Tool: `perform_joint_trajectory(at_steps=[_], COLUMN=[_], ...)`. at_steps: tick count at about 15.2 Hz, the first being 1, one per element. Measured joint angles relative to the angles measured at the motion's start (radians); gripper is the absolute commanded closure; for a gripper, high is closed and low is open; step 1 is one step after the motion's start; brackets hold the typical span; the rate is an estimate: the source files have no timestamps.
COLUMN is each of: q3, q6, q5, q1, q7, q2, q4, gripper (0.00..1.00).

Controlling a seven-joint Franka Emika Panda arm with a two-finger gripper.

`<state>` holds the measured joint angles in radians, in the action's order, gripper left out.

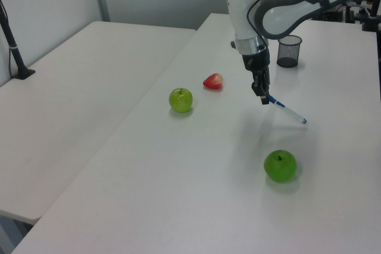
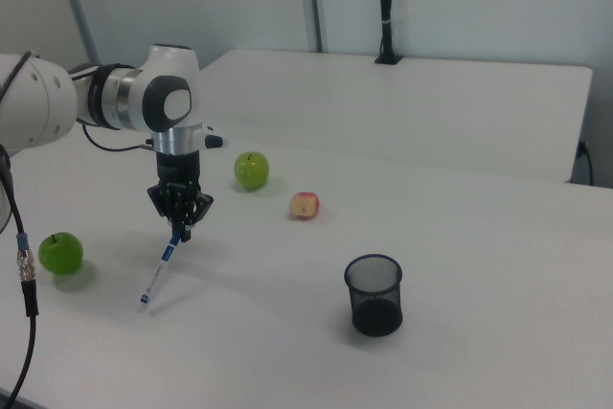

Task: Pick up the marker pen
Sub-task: 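Carry the marker pen toward the green apple and lower it, then open the gripper to release the marker pen onto the table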

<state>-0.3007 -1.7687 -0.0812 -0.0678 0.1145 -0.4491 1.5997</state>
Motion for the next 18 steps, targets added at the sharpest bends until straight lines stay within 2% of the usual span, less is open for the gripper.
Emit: perform_joint_trajectory(at_steps=[2,3,5,6,7,8,18], q3=[0.0,0.0,0.0,0.0,0.0,0.0,0.0], q6=[0.0,0.0,0.0,0.0,0.0,0.0,0.0], q5=[0.0,0.0,0.0,0.0,0.0,0.0,-0.014], q1=[0.0,0.0,0.0,0.0,0.0,0.0,0.0], q7=[0.0,0.0,0.0,0.0,0.0,0.0,0.0], q2=[-0.001,-0.002,-0.002,-0.002,-0.002,-0.002,-0.002], q4=[-0.001,-0.001,-0.002,-0.002,-0.003,-0.003,-0.008], gripper=[0.73,0.64,0.36,0.14,0.03,0.0,0.0])
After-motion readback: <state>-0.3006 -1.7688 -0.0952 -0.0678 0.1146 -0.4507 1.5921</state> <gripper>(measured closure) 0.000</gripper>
